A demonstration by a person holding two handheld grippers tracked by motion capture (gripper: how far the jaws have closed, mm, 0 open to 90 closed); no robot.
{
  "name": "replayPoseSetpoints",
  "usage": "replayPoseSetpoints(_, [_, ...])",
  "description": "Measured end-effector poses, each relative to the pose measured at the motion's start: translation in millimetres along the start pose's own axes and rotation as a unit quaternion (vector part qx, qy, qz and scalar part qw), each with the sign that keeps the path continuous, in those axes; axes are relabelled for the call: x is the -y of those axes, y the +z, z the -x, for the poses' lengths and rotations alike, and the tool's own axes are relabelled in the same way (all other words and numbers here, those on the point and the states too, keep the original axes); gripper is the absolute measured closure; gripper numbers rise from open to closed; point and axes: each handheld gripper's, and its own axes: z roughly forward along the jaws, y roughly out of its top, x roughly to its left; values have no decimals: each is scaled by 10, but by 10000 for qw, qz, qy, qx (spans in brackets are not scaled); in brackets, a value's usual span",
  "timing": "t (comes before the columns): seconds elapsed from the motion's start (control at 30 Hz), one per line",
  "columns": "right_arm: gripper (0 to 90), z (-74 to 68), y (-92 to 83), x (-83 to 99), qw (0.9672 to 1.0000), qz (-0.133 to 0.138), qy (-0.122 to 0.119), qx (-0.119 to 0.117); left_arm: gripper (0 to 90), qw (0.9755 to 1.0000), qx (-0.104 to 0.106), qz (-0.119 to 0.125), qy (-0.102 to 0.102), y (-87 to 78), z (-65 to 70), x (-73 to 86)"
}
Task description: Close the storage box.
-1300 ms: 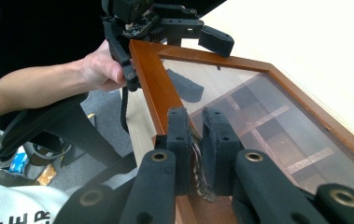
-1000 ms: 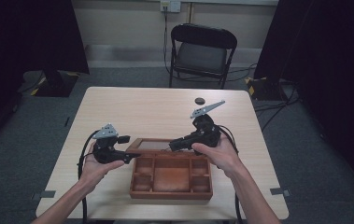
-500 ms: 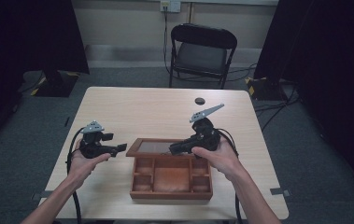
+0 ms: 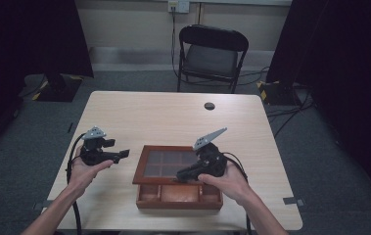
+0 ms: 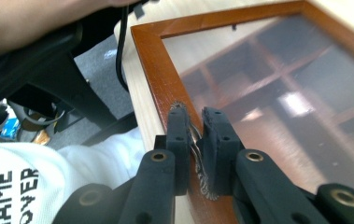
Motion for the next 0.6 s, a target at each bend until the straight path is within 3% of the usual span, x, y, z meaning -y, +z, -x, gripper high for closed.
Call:
replayPoseSetpoints(0.37, [821,14,377,354,9989,-462,44,89,194,10000,-15,30,-33,-6,-3,4])
replayPoseSetpoints(0.6, [824,55,508,456,9985,-533,39,68,194,10000,8,-17,-23,2,-14,15])
